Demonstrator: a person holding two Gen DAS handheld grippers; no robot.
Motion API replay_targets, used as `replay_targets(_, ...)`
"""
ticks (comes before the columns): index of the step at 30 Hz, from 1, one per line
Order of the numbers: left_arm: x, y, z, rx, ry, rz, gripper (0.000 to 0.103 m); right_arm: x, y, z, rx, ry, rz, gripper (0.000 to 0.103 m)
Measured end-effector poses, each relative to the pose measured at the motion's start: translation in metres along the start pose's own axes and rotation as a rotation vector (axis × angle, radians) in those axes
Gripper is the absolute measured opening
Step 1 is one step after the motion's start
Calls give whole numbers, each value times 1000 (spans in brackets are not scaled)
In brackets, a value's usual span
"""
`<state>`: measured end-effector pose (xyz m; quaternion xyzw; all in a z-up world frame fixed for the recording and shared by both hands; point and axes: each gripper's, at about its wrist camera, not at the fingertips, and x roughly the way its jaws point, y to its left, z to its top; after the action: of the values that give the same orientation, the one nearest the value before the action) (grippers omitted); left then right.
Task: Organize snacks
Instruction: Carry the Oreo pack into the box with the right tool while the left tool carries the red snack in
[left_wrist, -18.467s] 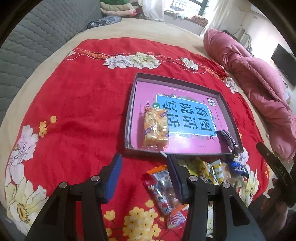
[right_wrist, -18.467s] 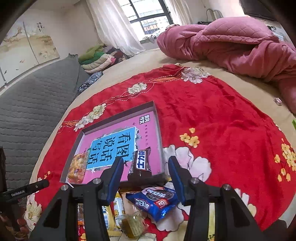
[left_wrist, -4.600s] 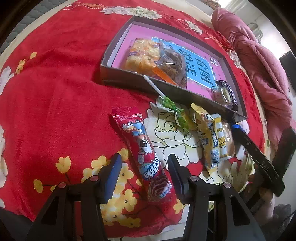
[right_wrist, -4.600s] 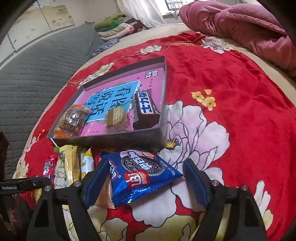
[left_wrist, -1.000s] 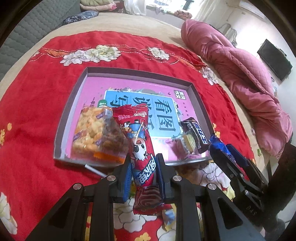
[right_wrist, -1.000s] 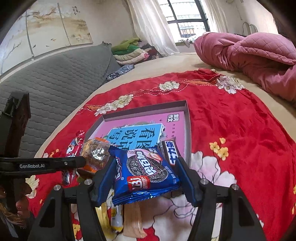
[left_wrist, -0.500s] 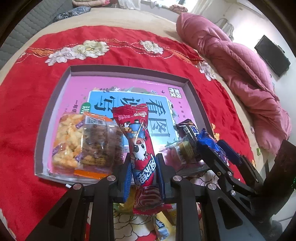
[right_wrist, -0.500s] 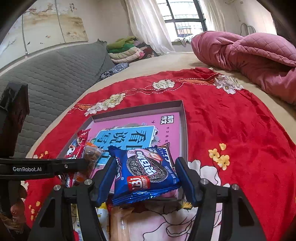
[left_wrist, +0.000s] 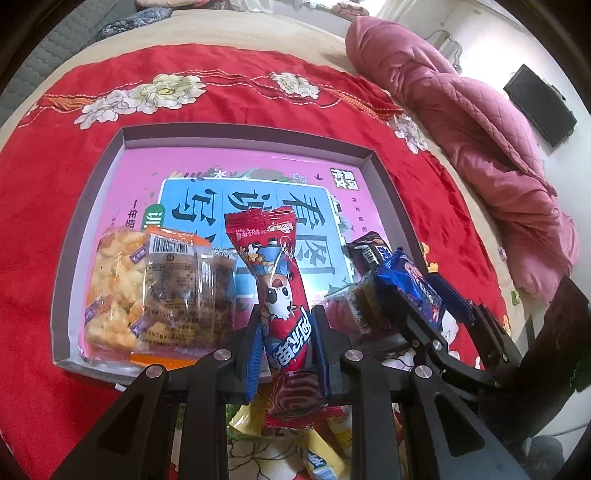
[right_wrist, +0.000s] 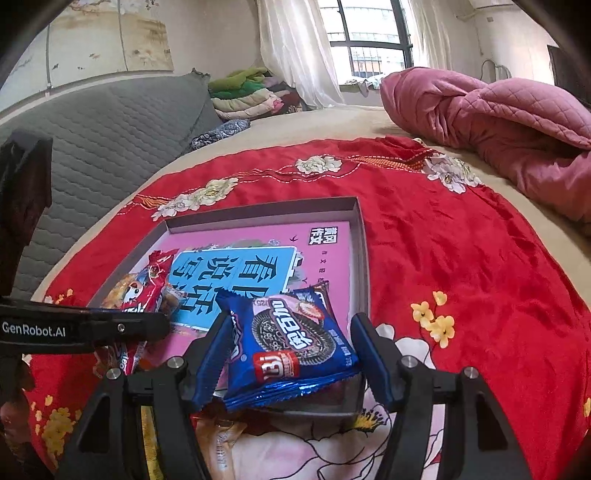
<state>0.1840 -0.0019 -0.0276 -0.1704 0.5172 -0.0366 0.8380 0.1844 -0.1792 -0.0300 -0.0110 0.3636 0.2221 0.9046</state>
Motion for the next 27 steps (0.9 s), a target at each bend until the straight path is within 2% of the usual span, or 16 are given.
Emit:
replay_targets(11, 13, -1, 6, 12, 11, 16, 25, 0, 2, -3, -10, -5, 5, 67)
replay_targets(23, 17, 1, 8, 5, 20, 30, 25, 7, 7, -1, -51, -7, -32, 69)
replay_targets(27, 15, 1, 10, 5, 14, 28, 26, 0, 6, -1, -42, -40, -13, 82)
